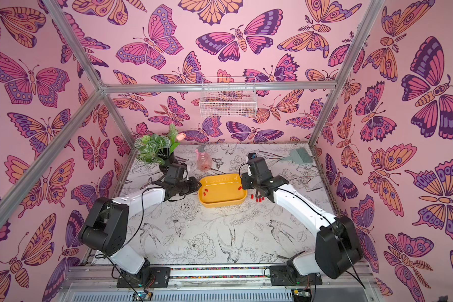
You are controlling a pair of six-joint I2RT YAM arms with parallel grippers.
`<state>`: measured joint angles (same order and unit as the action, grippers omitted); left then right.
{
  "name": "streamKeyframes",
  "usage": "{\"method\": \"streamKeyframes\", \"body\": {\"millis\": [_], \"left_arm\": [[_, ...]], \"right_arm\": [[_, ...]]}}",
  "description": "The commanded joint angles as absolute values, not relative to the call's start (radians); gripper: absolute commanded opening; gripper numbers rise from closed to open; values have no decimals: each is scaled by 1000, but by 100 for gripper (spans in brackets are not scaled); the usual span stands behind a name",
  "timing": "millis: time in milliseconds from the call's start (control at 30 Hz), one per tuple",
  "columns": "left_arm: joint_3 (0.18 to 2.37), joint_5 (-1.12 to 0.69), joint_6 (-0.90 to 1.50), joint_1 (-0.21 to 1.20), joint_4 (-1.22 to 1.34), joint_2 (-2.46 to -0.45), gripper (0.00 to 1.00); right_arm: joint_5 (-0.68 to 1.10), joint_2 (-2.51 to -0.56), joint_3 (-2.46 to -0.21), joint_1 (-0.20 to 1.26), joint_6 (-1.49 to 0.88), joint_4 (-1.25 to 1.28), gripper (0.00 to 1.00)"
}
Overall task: Take the screw protection sleeves out of the storage box
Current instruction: Pick up the screw protection sleeve from the storage box.
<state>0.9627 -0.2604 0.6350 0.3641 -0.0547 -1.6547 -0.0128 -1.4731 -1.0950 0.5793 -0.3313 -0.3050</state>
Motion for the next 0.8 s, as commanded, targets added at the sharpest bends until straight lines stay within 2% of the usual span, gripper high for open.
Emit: {"method": "streamKeyframes", "body": {"millis": [0, 100, 367, 767], "left_arm": [[976, -246, 619, 372, -76, -1658, 28], [973, -244, 619, 371, -76, -1653, 25], [974, -249, 617, 374, -74, -1652, 25], [982, -251, 601, 383, -75, -1653, 30]], "right_arm": [[121, -1558, -1165, 613, -396, -251, 37], [193, -1668, -1227, 644, -394, -242, 37], [464, -1918, -1380, 660, -375, -228, 36], [445, -2061, -1514, 719, -301, -316, 35]]}}
